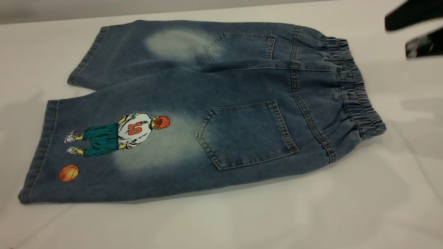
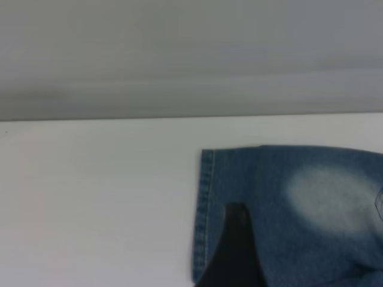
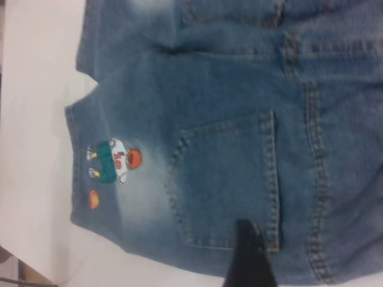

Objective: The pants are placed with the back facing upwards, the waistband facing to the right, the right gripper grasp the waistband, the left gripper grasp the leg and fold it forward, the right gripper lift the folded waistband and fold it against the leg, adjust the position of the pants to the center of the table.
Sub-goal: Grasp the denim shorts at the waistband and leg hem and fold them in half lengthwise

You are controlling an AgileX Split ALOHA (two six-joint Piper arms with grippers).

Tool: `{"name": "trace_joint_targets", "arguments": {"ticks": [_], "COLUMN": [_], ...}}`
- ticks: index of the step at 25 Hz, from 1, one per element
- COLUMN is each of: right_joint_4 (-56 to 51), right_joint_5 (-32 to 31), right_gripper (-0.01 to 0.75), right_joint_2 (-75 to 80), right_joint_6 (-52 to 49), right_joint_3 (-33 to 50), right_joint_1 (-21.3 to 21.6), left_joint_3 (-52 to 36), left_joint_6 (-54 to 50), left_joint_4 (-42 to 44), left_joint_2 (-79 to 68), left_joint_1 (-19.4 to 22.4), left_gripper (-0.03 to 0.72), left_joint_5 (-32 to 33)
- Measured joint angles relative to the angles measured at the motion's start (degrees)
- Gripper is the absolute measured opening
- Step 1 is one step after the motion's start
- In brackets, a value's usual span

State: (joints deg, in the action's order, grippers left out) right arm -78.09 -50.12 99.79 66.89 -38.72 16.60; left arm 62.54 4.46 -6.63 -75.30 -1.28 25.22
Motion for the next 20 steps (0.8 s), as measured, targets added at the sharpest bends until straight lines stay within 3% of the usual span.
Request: {"name": "trace_joint_targets", "arguments": {"ticks": [9,20], "right_joint_4": [-0.3,-3.4], "right_joint_5": [4.1,4.7], "right_gripper": [0.430,0.430], "right_joint_2": [9.7,15.8], "right_joint_6": [0.3,5.0], "right_joint_3": [0.0,0.0], "right_joint_1": [0.0,0.0], "left_joint_3": [0.0,0.0], "left_joint_6": [-0.2,-0.2], "left_joint_4": [-0.5,-1.1], "left_joint_2": [0.0,0.0], "left_joint_1": [0.0,0.0], "left_gripper": [0.546,0.546], "left_joint_5": [0.0,0.2]}}
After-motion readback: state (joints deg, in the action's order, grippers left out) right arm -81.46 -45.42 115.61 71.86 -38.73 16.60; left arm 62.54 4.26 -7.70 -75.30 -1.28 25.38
